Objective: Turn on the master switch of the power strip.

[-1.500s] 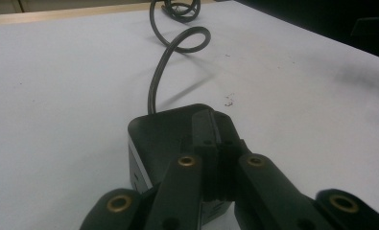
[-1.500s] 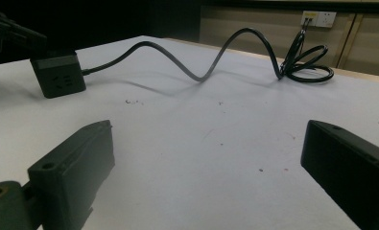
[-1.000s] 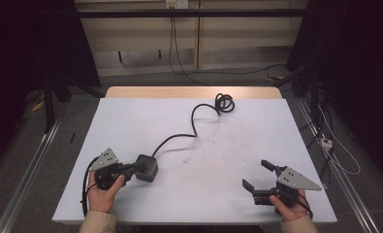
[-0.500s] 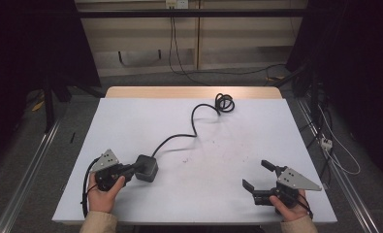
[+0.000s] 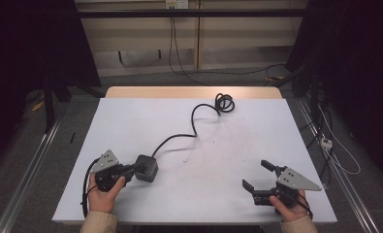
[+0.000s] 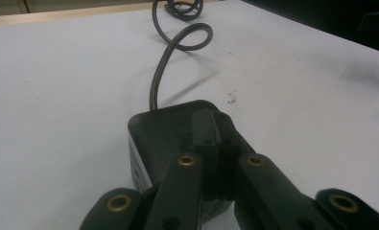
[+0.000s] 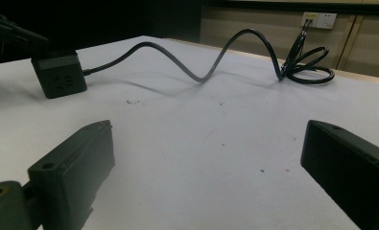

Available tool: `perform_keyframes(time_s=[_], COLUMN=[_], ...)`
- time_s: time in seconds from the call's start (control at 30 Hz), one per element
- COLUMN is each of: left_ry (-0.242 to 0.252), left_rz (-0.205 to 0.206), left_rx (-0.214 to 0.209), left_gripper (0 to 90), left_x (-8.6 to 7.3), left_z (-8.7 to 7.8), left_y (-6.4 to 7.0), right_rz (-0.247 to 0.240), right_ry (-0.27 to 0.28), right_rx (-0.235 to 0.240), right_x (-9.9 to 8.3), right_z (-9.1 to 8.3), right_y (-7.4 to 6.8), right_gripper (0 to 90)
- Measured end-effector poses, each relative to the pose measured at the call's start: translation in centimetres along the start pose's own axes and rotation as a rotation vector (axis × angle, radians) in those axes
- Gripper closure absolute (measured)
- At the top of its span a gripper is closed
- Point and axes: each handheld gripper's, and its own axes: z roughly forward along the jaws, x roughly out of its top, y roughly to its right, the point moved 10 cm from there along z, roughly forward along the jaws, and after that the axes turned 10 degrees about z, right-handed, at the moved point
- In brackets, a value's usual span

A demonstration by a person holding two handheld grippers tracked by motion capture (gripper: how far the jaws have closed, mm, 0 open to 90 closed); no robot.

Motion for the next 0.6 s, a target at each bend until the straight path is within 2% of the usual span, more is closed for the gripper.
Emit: perform_keyframes(time_s=[0.6], left_ry=[-0.007], left_rz=[0.003], left_rx=[0.007], left_gripper=[90.0], left_x=[-0.02], left_z=[0.01], left_y=[0.05], right_rz=[-0.005], right_ry=[0.005], right_rx=[-0.003], right_x=[0.09], right_z=[-0.01], right_y=[0.0], right_gripper=[4.0])
